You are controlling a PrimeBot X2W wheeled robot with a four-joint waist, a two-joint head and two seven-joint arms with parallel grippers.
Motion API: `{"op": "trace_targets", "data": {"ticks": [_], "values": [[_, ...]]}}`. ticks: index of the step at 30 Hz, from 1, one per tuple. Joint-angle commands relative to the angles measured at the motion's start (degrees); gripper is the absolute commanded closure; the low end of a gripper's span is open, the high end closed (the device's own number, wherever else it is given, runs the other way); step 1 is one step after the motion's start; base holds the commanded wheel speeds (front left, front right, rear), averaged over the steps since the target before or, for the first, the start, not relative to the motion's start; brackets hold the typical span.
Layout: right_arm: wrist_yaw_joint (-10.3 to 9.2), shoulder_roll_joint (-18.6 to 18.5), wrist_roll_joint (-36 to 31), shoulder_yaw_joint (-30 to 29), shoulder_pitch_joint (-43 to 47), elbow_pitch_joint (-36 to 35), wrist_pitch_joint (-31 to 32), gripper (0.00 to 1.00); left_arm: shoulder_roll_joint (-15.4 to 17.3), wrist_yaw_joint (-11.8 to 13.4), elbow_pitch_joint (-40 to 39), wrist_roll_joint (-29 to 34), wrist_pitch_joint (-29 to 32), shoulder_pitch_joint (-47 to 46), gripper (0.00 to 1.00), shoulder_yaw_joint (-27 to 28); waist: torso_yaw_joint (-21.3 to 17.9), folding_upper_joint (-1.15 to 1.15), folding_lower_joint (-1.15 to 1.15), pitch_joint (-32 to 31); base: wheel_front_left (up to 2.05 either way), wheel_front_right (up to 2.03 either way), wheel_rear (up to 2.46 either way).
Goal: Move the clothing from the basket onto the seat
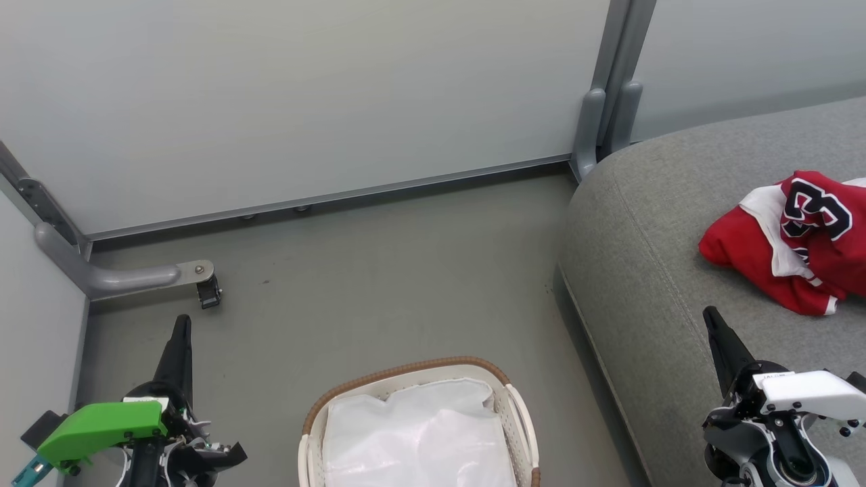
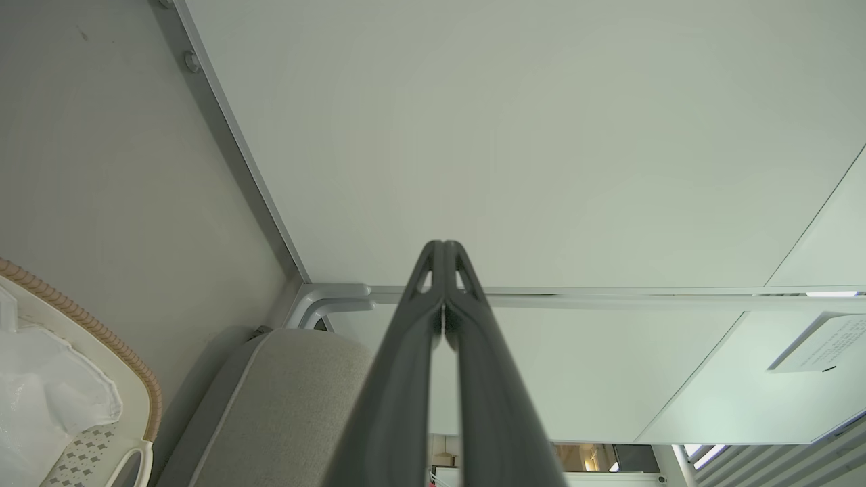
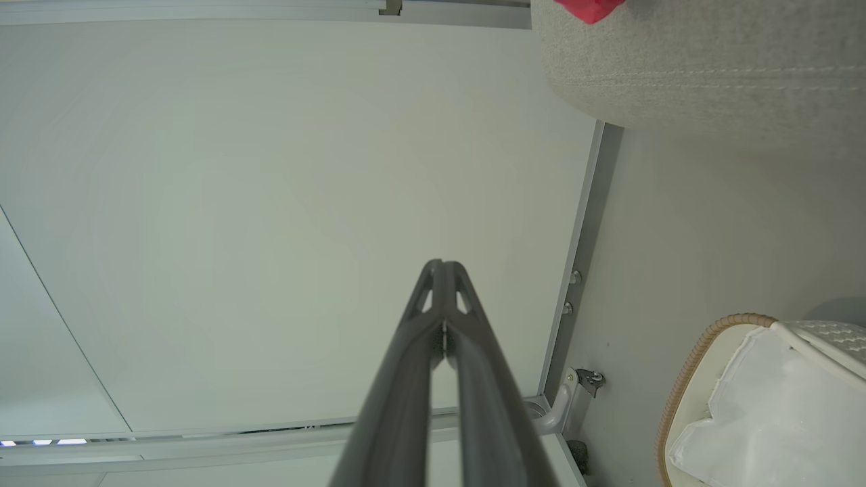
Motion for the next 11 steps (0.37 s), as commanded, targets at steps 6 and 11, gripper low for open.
{"op": "trace_targets", "data": {"ticks": [6, 11], "values": [[0.0, -0.1, 0.2, -0.1, -0.4, -0.2, 0.2, 1.0, 0.4, -0.3, -0.1, -0.2, 0.2, -0.7, 1.0, 0.1, 0.0, 0.0, 0.0, 0.0, 0.0, 0.0, 0.0], [0.0, -0.1, 0.2, -0.1, -0.4, -0.2, 0.2, 1.0, 0.4, -0.3, -0.1, -0.2, 0.2, -0.7, 1.0, 0.1, 0.0, 0.0, 0.0, 0.0, 0.0, 0.0, 0.0]]}}
